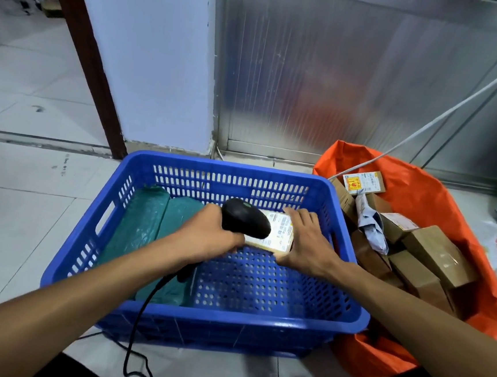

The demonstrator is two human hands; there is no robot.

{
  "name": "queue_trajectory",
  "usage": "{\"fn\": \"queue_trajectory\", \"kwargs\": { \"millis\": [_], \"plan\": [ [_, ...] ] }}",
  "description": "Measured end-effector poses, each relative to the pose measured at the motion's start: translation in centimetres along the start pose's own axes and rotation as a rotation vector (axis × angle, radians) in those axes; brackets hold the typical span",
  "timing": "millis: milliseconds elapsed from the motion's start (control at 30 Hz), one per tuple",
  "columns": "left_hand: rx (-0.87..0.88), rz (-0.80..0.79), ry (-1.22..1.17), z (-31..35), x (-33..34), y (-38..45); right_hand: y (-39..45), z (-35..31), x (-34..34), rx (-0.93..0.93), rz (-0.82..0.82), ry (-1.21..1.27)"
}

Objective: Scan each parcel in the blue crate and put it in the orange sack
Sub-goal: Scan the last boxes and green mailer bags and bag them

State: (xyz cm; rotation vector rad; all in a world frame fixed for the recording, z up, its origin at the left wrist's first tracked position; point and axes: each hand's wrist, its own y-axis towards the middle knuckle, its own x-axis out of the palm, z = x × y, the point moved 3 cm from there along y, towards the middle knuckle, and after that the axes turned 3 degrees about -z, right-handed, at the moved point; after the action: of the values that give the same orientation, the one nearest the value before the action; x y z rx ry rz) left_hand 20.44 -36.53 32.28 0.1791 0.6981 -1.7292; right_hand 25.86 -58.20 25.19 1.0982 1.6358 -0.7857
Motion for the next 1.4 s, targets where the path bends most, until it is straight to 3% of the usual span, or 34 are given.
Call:
{"fn": "queue_trajectory", "kwargs": {
  "millis": [200,600,767,1100,1400],
  "plan": [
    [0.059,0.206,0.527,0.9,-1.1,-1.2,0.6,0.1,-0.2,-0.026,-0.11,0.199],
    [0.135,0.228,0.621,0.8,-1.3,-0.9,1.1,1.6,-1.6,0.041,-0.118,0.171],
    [0.108,0.197,0.539,0.3,-1.8,-0.7,1.4,3.8,-5.2,0.131,-0.046,0.245],
    [-0.017,0.022,-0.069,-0.2,-1.2,1.4,0.1,10.5,-10.7,0.395,0.141,0.354],
    [-0.022,-0.074,-0.269,0.4,1.8,3.5,-2.9,21.1,-11.7,0.876,0.38,0.325]
  ]
}}
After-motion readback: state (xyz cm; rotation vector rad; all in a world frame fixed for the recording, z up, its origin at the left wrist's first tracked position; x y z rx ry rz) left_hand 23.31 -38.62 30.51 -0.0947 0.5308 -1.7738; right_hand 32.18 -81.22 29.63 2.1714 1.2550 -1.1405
